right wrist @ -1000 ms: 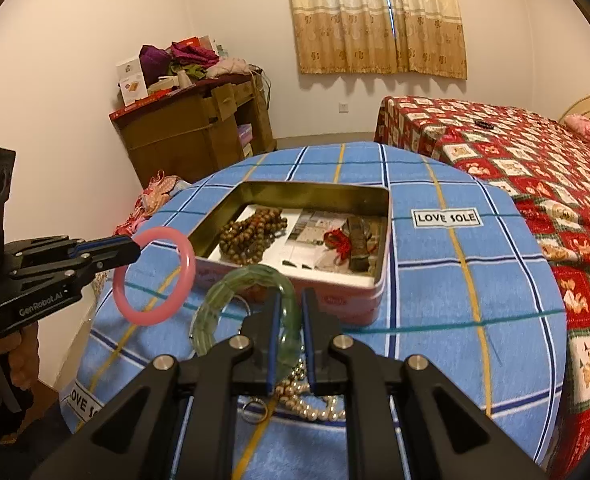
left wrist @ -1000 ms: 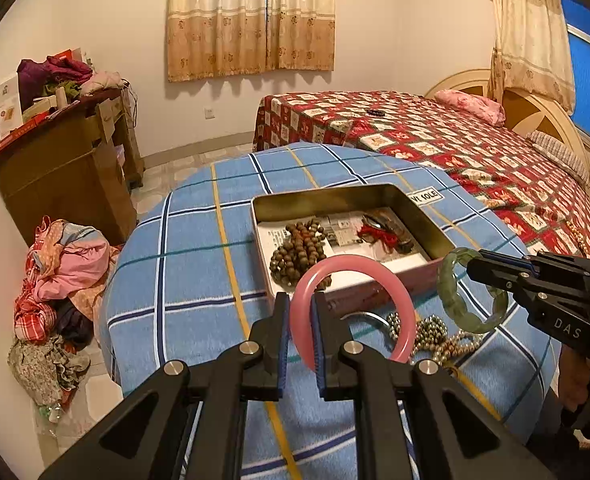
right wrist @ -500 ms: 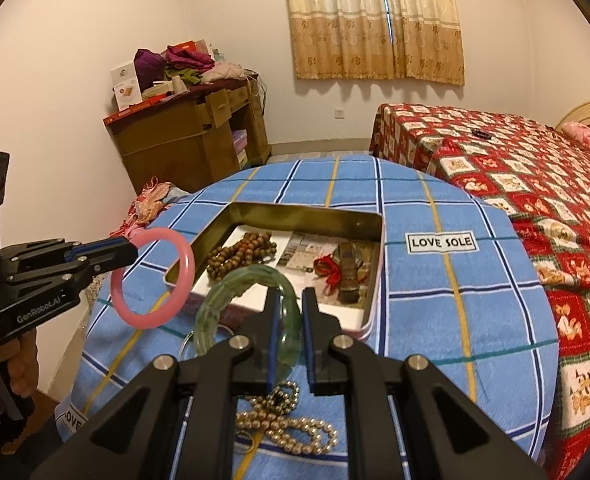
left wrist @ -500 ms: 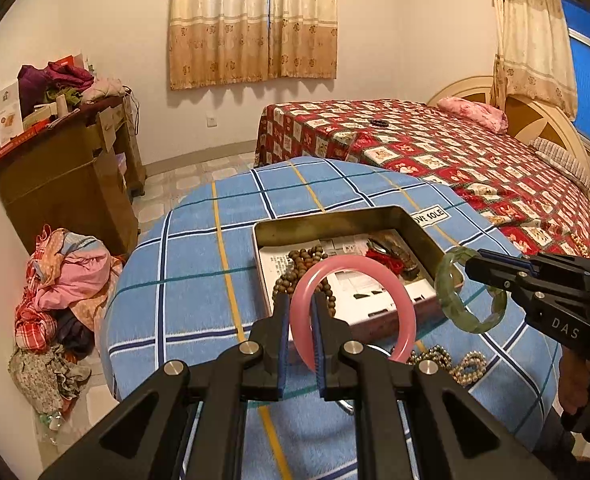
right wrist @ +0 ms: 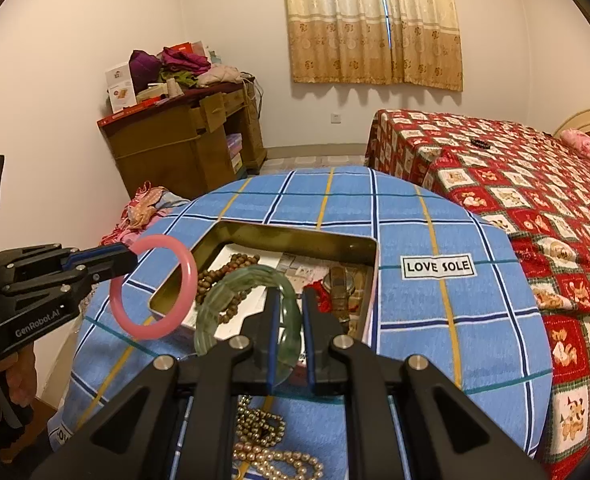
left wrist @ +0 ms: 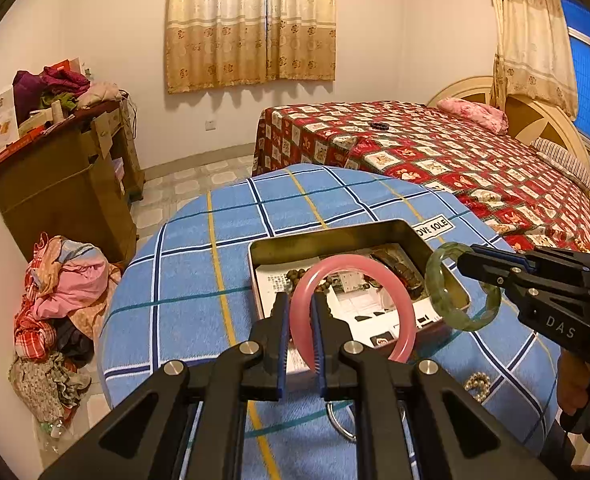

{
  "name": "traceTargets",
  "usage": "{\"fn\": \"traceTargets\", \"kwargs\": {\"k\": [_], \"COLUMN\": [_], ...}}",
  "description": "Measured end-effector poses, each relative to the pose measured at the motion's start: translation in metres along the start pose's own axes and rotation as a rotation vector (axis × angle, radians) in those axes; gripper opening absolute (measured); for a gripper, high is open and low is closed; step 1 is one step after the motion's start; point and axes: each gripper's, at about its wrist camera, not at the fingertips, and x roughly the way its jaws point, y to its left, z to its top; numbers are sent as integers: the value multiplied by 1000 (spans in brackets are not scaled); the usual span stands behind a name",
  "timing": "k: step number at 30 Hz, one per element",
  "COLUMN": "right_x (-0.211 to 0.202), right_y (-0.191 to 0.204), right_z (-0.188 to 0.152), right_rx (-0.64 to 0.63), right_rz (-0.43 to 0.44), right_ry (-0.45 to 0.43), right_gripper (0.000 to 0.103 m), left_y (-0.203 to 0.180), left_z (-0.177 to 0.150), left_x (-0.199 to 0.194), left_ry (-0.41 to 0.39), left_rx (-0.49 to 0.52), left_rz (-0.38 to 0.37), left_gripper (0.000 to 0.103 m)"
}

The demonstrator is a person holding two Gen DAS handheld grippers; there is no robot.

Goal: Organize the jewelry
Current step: 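Lift the pink and jade bangles with both tools and carry them over the tin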

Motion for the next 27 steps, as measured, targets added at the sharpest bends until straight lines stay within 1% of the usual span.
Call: {"fn": "traceTargets", "kwargs": {"k": [16, 27], "right_x": [24, 42], "right_y": [-4, -9], "right_z": [14, 24], "right_rx": [-15, -2], "right_rz": [-24, -48], "right_ry": [20, 29], "right_gripper": [13, 13], "left_y": [6, 7], "left_z": [19, 26], "left_x": [24, 49], "left_ry": [9, 41], "left_rx": [4, 16], "left_rz": [14, 10], "left_gripper": [10, 10]}}
